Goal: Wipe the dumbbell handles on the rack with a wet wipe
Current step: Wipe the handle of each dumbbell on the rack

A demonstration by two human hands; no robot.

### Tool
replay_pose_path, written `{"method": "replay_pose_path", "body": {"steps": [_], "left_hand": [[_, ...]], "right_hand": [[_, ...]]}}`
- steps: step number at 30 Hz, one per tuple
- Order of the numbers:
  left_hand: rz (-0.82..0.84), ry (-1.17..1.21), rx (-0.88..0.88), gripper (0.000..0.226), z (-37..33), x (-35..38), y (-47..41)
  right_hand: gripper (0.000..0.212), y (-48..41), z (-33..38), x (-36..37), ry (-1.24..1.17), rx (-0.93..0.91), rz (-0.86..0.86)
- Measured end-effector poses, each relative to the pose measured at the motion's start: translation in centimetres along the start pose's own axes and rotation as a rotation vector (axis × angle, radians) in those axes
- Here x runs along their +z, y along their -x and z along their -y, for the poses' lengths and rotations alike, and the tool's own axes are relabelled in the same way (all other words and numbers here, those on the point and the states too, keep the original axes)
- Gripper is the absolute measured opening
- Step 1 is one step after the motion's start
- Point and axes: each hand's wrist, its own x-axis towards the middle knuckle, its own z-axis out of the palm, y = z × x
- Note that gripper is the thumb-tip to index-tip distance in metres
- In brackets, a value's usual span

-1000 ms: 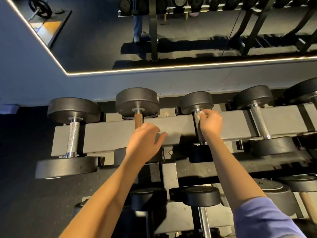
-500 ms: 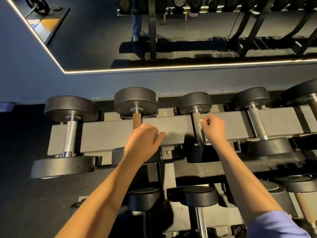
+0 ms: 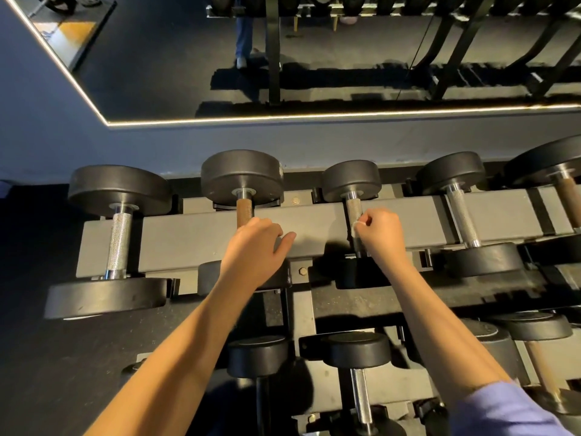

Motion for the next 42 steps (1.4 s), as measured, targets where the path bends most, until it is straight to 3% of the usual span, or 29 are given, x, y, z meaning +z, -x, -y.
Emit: {"method": "replay_pose_path", "body": {"steps": [2,7,12,16,23,33,35,39,42], "left_hand": [[0.000,-0.006,0.002,0.048,0.1,0.0,0.0],[-0.010,-0.015,-0.005,0.055,0.1,0.2,0.0],[-0.015,-0.025,-0.016,0.054,0.2,0.3,0.1],[-0.011,-0.030,-0.029,0.055,0.1,0.3,0.1],[-0.005,0.000,0.012,0.053,0.1,0.2,0.0],[0.031,0.012,0.002,0.056,-0.1,-0.1,0.1],[0.032,0.021,-0.005,0.056,-0.1,-0.1,0.2],[0.027,0.022,-0.017,0.057,-0.2,-0.2,0.3],[0.044,-0.004,-0.019,0.057,-0.2,-0.2,0.2]], "right_hand": [[0.010,-0.1,0.2,0.4,-0.004,0.027,-0.003],[0.005,0.8,-0.5,-0.4,0.231,0.027,0.217],[0.023,-0.1,1.3,1.3,0.334,-0.120,0.015],[0.030,-2.2,3.4,2.4,0.433,-0.178,-0.053],[0.029,-0.6,2.1,2.9,0.443,-0.045,-0.095],[0.024,-3.1,2.8,2.4,0.192,-0.017,-0.223],[0.023,-2.3,2.2,2.0,0.141,0.039,-0.193],[0.014,0.7,0.0,1.4,0.176,0.142,0.044],[0.012,0.5,-0.2,1.5,0.112,0.113,-0.008]]}}
